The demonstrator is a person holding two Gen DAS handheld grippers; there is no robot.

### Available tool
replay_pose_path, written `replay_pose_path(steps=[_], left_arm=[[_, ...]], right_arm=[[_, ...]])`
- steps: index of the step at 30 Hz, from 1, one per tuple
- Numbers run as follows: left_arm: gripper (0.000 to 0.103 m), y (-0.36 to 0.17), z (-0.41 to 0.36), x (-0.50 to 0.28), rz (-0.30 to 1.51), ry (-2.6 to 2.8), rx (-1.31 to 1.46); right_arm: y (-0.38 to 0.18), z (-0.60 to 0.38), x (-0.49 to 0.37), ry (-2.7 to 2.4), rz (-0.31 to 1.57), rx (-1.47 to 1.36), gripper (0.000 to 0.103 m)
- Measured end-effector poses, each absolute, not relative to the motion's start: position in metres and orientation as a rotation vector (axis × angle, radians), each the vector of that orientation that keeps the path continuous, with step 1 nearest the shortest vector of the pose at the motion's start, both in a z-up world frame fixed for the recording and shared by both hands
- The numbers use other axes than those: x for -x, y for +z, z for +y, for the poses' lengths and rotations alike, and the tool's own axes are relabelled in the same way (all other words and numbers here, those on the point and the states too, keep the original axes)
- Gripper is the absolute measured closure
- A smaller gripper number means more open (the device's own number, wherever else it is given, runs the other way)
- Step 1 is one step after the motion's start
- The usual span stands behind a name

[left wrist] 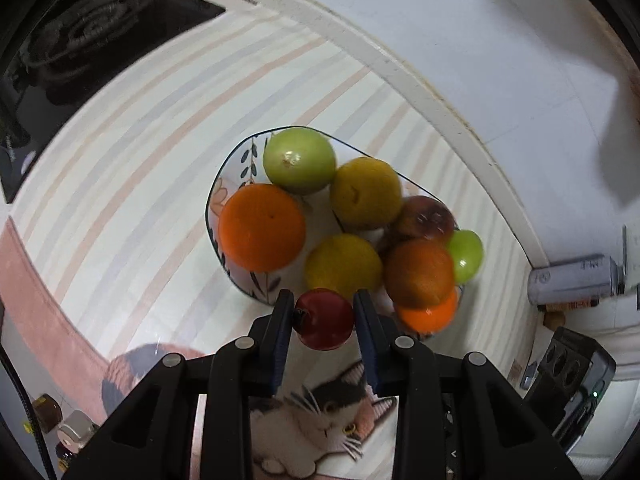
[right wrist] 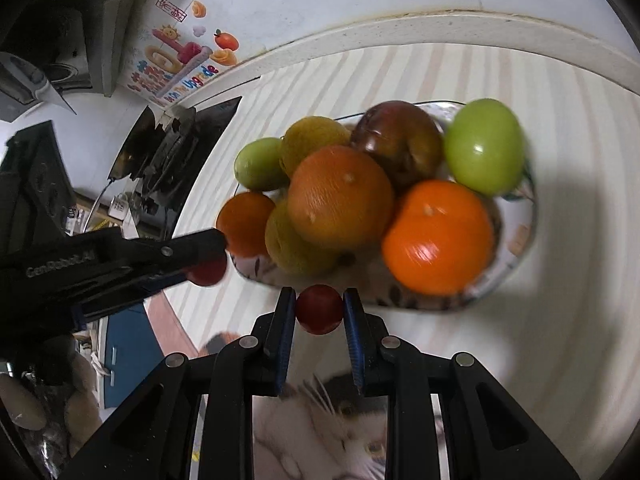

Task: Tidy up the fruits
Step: 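Carry both cherry tomatoes onto the plate and open both tools, then raise both tools away from the plate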

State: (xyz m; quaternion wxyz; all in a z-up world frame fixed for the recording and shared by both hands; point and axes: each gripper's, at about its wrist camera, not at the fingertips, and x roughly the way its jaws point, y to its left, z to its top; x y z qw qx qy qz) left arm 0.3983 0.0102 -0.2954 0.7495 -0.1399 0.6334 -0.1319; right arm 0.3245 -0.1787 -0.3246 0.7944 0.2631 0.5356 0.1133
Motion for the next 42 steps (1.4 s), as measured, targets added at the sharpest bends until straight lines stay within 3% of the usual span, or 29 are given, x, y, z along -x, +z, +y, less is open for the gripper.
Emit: replay_pose_path(steps=[18, 21, 24, 26, 29, 31, 33, 35, 38, 42], left_arm=[[0.071, -0.332, 0.017, -0.411, 1.469, -0.27, 0.372], [0.07, -0.334, 0.02, -0.411, 1.486, -0.25, 0.406], [0.069, -0.332, 0.021, -0.41, 1.487, -0.236, 0.398], [0.068, -0.33, 0.021, -0.408, 1.481, -0.232, 0.389], [0.06, -0.324, 0.021, -0.403, 1.471, -0.226, 0.361], [0.057, -0.313, 0.023, -0.396, 1.442, -0.198, 0.307], [0.037, -0.303, 0.024, -0.388, 1.415, -0.158, 0.235], [0.025, -0.29, 0.025, -0.375, 1.37, -0.116, 0.15], [0.017, -0.278, 0.024, -0.358, 1.333, -0.091, 0.059], [0.017, -0.26, 0.023, -0.334, 1.291, -0.077, 0.008]], right_arm=[[-0.344, -0.138, -0.346, 0.318, 1.137, -0.388, 0.075], [-0.345, -0.141, -0.345, 0.314, 1.144, -0.397, 0.065], [-0.344, -0.147, -0.342, 0.3, 1.141, -0.409, 0.04], [-0.342, -0.15, -0.339, 0.297, 1.143, -0.419, 0.038], [-0.334, -0.154, -0.333, 0.275, 1.154, -0.401, 0.029], [-0.323, -0.159, -0.325, 0.247, 1.153, -0.396, 0.015], [-0.308, -0.167, -0.316, 0.192, 1.156, -0.37, 0.013], [-0.297, -0.174, -0.307, 0.122, 1.177, -0.311, 0.009], [-0.282, -0.182, -0.295, 0.066, 1.184, -0.261, 0.009], [-0.259, -0.193, -0.28, 0.017, 1.168, -0.221, 0.007]])
